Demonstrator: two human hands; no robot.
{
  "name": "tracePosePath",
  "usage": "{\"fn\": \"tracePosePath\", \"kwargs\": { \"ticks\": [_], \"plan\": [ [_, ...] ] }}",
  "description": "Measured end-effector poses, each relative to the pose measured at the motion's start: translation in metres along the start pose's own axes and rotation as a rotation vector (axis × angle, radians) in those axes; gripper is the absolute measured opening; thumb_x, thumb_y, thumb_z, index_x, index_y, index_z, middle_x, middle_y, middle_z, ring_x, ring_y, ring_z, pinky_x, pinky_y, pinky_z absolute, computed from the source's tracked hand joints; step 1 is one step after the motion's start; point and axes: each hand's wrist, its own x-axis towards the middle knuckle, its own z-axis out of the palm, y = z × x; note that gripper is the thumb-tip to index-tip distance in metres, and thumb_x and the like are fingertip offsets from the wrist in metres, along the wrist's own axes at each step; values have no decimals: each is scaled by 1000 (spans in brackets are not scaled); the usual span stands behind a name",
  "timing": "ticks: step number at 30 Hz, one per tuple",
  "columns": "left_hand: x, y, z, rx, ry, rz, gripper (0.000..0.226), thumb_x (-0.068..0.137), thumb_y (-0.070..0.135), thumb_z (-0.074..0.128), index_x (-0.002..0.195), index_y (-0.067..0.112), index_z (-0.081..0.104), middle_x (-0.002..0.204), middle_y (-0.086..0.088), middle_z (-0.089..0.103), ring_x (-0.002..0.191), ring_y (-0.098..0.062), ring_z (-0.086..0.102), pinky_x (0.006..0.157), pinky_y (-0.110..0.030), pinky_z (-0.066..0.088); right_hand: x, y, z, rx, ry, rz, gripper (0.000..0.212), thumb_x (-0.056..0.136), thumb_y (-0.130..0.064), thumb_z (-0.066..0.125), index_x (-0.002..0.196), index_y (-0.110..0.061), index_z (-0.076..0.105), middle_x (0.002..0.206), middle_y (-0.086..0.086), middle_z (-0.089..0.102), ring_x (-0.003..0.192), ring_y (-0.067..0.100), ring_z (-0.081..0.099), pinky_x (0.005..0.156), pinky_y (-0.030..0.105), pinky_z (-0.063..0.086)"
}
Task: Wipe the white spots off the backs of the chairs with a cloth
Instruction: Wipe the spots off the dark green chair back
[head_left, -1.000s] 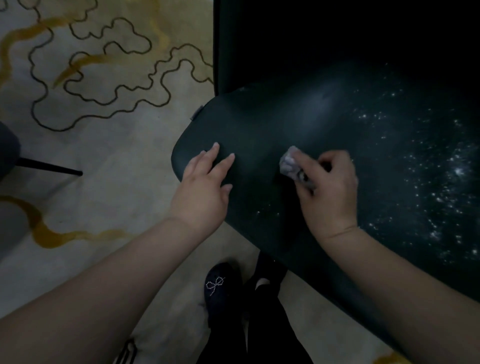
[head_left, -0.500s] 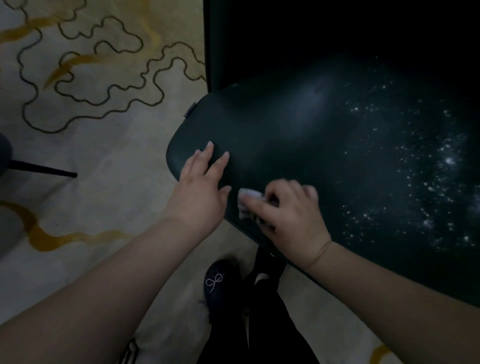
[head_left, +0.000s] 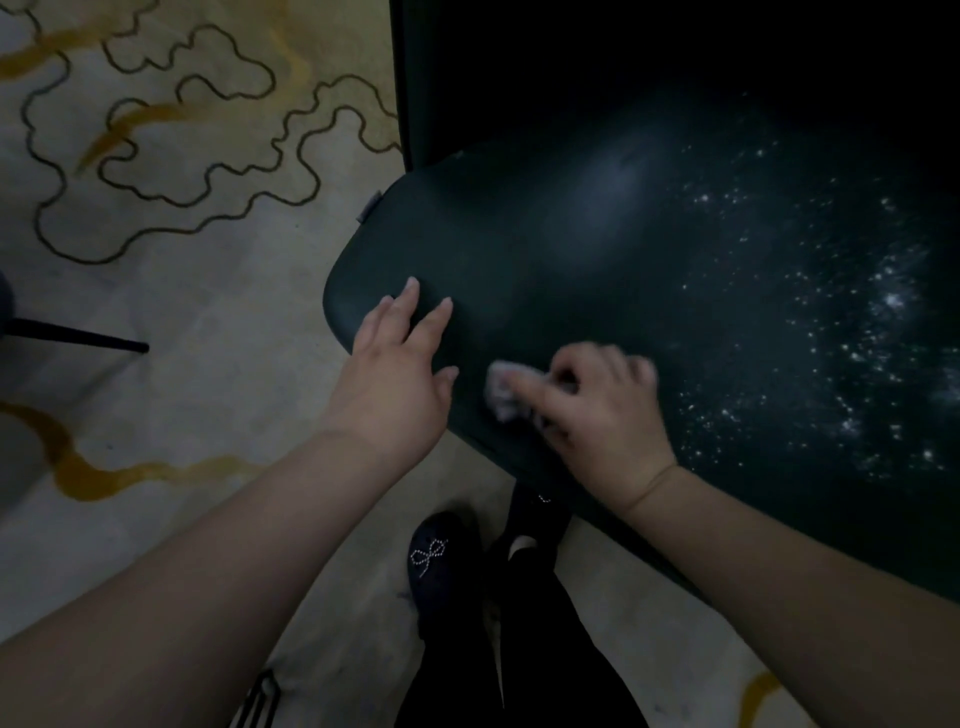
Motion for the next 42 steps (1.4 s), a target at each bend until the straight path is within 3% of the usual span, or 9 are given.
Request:
{"fn": "tracePosePath", "kwargs": {
  "ticks": [6, 12, 18, 24, 29, 31, 35, 39, 42],
  "plan": [
    [-6, 5, -1, 8, -14, -4, 63, 94, 30, 55, 150, 27, 25, 160, -1, 7, 146, -24, 6, 110, -21, -2, 6, 37, -10, 58, 229, 593, 56, 76, -8, 73, 126, -31, 61, 103, 15, 49, 93, 34, 48, 83, 44, 36],
    [7, 35, 4, -33, -2, 67, 63, 94, 28, 56, 149, 28, 28, 160, 1, 8, 144, -20, 6, 110, -20, -1, 14, 31, -11, -21, 106, 169, 61, 66, -10, 75, 122, -29, 64, 96, 15, 54, 83, 34, 52, 70, 38, 33],
    [27, 51, 1, -10, -25, 107, 61, 94, 29, 55, 149, 28, 27, 160, 2, 7, 145, -20, 5, 109, -23, 2, 21, 120, -31, 64, 353, 842, 49, 83, -11, 65, 127, -31, 60, 113, 14, 46, 101, 32, 47, 91, 50, 45],
    [53, 83, 6, -10, -37, 166, 60, 94, 29, 54, 149, 26, 29, 160, 1, 9, 145, -21, 6, 113, -23, 2, 21, 109, -27, 65, 164, 263, 59, 69, -6, 76, 123, -27, 63, 96, 14, 50, 82, 31, 49, 70, 38, 45],
    [73, 96, 4, 28, -73, 201, 60, 96, 31, 51, 150, 28, 26, 160, 3, 6, 145, -19, 3, 111, -23, 0, 27, 147, -33, 180, 332, 733, 47, 83, -10, 69, 124, -30, 63, 102, 1, 37, 95, 24, 45, 87, 46, 48],
    [82, 100, 3, 39, -86, 194, 61, 96, 32, 49, 151, 28, 23, 160, 4, 3, 146, -18, 1, 112, -23, -1, 38, 139, -34, 246, 368, 713, 49, 81, -7, 69, 123, -31, 62, 104, 4, 41, 96, 27, 48, 85, 45, 49],
    [100, 112, 3, 24, -80, 176, 61, 97, 32, 48, 151, 28, 20, 161, 5, 2, 145, -16, -1, 113, -22, -1, 64, 121, -28, 171, 217, 251, 52, 72, -7, 72, 118, -29, 65, 96, 11, 49, 83, 26, 47, 70, 37, 45],
    [115, 114, 1, 40, -63, 182, 61, 96, 32, 49, 151, 27, 22, 160, 4, 5, 145, -17, 2, 116, -27, 4, 73, 173, -30, 40, 344, 521, 24, 77, -31, 72, 92, -45, 60, 94, 1, 45, 85, 15, 46, 77, 46, 47],
    [119, 115, -1, 68, -79, 187, 62, 96, 31, 50, 151, 26, 22, 160, 2, 6, 145, -18, 3, 115, -26, 2, 65, 189, -36, 133, 374, 736, 44, 84, -16, 61, 124, -34, 59, 107, 1, 43, 95, 16, 41, 84, 31, 37]
  ]
}}
